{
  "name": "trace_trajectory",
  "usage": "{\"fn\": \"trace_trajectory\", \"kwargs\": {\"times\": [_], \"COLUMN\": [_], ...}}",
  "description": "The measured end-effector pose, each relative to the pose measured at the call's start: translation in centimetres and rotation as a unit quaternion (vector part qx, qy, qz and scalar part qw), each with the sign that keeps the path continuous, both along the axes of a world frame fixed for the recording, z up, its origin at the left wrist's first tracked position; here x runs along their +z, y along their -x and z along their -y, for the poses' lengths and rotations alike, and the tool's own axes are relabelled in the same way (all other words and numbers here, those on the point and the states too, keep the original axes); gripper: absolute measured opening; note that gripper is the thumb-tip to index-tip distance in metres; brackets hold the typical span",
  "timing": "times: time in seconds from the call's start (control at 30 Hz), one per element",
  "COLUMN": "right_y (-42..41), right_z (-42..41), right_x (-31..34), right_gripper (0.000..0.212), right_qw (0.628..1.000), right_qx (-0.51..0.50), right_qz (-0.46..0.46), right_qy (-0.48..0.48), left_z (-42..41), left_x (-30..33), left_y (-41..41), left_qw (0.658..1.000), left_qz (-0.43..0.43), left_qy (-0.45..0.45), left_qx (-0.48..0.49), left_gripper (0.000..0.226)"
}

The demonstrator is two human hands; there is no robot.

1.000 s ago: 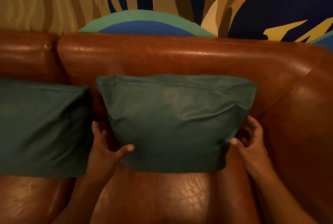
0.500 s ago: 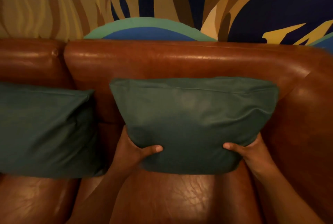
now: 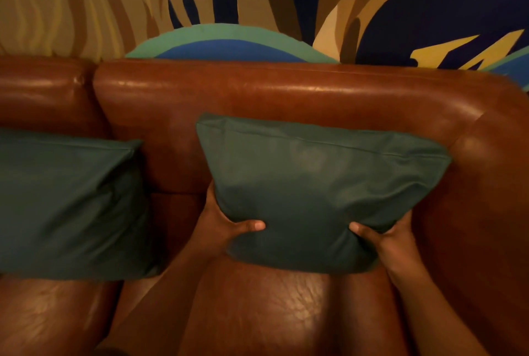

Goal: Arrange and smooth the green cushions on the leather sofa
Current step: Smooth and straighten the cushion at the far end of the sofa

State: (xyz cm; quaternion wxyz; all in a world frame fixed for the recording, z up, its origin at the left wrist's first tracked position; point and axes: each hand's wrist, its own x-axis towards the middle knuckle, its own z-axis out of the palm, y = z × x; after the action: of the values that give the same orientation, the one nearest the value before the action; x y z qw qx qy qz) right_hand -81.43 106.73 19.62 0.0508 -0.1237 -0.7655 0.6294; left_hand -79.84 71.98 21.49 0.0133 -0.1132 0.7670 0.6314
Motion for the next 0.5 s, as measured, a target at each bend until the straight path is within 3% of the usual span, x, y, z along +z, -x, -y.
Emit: {"fn": "trace_trajectory", "kwargs": {"times": [0.23, 0.37, 0.5], "right_y": [-0.2, 0.8, 0.5], "right_z": [-0.6, -0.7, -0.2], "right_x": [0.1, 0.4, 1.6], "right_gripper": [0.105, 0.116, 0.142], "right_qw": [0.999, 0.998, 0.999], "right_qx": [0.017, 0.033, 0.004], "right_qz": [0.008, 0.038, 0.046], "right_qy": [0.029, 0.025, -0.023], "left_z": [-1.0, -0.9, -0.5], "left_x": [-0.8, -0.4, 1.2], "left_y": [-1.0, 0.0, -0.1], "left_qw": [0.998, 0.999, 0.999], "left_qz": [-0.02, -0.007, 0.013], "left_qy": [0.018, 0.028, 0.027], "left_qx": [0.049, 0.031, 0.012], "left_gripper": [0.11, 0.118, 0.133]}}
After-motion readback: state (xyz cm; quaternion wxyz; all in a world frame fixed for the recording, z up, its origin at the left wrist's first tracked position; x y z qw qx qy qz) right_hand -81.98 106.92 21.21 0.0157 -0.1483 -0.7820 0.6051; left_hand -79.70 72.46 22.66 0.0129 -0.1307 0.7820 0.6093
